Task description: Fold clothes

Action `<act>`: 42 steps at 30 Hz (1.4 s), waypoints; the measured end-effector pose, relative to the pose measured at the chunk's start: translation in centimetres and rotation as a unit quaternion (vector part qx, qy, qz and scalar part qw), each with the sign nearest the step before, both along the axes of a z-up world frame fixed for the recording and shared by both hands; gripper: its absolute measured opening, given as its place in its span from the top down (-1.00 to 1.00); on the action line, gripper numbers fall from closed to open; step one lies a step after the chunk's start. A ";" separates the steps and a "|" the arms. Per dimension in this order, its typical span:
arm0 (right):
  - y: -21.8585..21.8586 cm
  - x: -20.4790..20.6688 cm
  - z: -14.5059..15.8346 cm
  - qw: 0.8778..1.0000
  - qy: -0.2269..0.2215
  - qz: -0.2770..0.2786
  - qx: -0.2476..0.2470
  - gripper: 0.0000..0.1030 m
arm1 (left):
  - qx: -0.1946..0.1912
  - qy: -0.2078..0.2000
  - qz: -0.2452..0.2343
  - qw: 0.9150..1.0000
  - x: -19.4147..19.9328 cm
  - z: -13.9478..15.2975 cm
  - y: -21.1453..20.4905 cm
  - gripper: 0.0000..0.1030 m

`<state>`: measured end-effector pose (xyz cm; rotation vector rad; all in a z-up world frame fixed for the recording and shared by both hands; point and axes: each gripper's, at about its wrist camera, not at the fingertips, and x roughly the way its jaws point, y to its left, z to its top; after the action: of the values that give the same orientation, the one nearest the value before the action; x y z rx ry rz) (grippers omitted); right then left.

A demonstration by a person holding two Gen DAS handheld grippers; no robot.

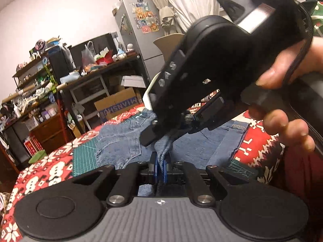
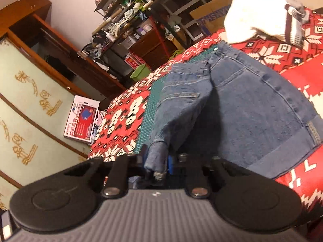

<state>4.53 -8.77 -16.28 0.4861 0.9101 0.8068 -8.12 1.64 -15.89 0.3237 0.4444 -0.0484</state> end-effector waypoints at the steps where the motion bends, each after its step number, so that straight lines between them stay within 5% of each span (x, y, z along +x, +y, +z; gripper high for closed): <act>1: -0.2 0.2 -0.1 1.000 -0.003 -0.004 -0.001 0.77 | -0.010 0.000 -0.006 1.000 0.0 0.1 0.0 0.66; 5: -1.5 1.3 0.4 0.999 -0.021 -0.024 0.002 0.79 | -0.065 -0.019 -0.022 0.997 -1.2 1.3 1.0 -0.18; 10: -5.1 3.1 1.6 0.997 -0.045 -0.064 -0.004 0.80 | -0.142 -0.007 0.004 0.990 -2.0 2.4 4.4 -0.24; 16: -10.7 4.7 1.1 0.991 -0.051 -0.119 -0.035 0.80 | -0.236 0.040 0.050 0.970 -1.7 1.6 8.7 -0.26; 23: -12.7 6.1 -4.5 0.985 -0.013 -0.129 -0.111 0.77 | -0.328 0.133 0.081 0.932 -0.2 -1.6 11.3 -0.27; 32: -12.2 6.2 -6.1 0.979 -0.054 -0.108 -0.163 0.13 | -0.373 0.186 0.097 0.904 1.1 -3.6 12.1 -0.27; 36: -12.2 6.4 -6.4 0.981 -0.050 -0.094 -0.164 0.10 | -0.364 0.195 0.097 0.906 2.1 -3.7 11.5 -0.15; 38: -11.9 6.1 -6.2 0.980 -0.053 -0.084 -0.170 0.33 | -0.354 0.198 0.092 0.909 2.5 -3.6 11.0 0.41; 39: -11.7 6.0 -6.1 0.980 -0.054 -0.081 -0.176 0.59 | -0.346 0.195 0.091 0.913 2.6 -3.5 10.7 0.45; 42: -11.1 5.6 -5.6 0.977 -0.060 -0.072 -0.189 0.71 | -0.315 0.175 0.087 0.929 2.2 -2.9 9.7 0.66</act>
<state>10.18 -19.83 -21.90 0.1647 0.8810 0.5084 -5.95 11.32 -18.78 -0.3679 0.7822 -0.0729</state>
